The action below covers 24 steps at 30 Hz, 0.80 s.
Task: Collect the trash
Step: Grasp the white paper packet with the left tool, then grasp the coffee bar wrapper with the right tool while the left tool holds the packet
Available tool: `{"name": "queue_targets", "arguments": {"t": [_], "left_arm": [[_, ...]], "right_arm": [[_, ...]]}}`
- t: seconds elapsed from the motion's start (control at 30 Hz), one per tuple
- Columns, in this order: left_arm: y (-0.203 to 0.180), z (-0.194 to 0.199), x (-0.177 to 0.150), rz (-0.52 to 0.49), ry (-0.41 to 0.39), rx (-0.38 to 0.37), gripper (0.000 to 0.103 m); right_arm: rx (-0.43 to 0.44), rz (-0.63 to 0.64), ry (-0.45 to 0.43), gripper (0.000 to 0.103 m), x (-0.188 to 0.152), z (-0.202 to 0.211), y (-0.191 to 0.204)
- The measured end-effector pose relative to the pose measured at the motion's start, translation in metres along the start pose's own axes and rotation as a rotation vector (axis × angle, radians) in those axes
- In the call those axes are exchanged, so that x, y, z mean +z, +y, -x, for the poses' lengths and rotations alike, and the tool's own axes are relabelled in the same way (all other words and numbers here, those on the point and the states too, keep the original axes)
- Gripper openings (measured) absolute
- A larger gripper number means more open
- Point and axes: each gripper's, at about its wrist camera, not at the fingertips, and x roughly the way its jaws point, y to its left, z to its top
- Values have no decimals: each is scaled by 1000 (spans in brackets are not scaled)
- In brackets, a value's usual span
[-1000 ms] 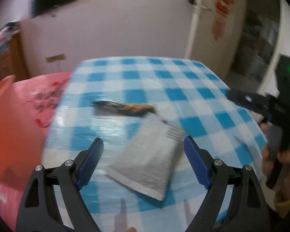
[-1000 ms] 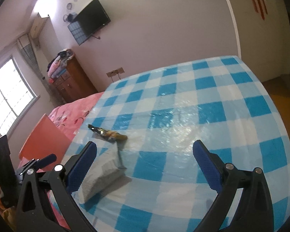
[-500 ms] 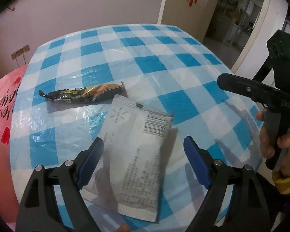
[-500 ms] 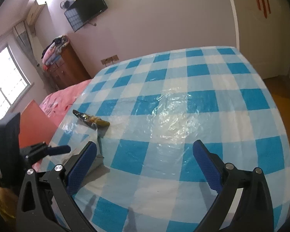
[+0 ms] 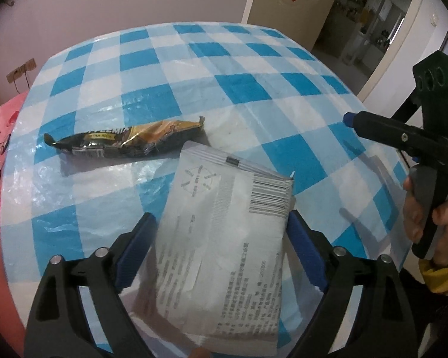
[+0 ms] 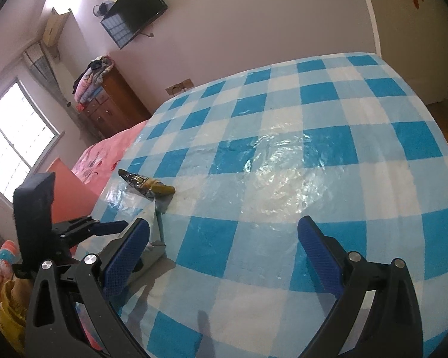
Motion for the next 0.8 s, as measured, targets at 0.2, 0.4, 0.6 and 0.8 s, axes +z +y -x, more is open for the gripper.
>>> {"name": "queue_targets", "arguments": {"t": [0.2,0.4,0.6,0.8], "left_arm": [[-10,-4,0,-19,-10,63,89],[-10,-2,-2,15,-36,96,83],[-5,3,-4,77,-57,93,76],[5,11,-9,162,-88,70,73]], "right_arm": [[22,32,22,98,4,-8,11],[13,77,45,98,7,-17,24],[6,85,70,98,13,-28,29],[4,110,88,98,18,-39,38]]}}
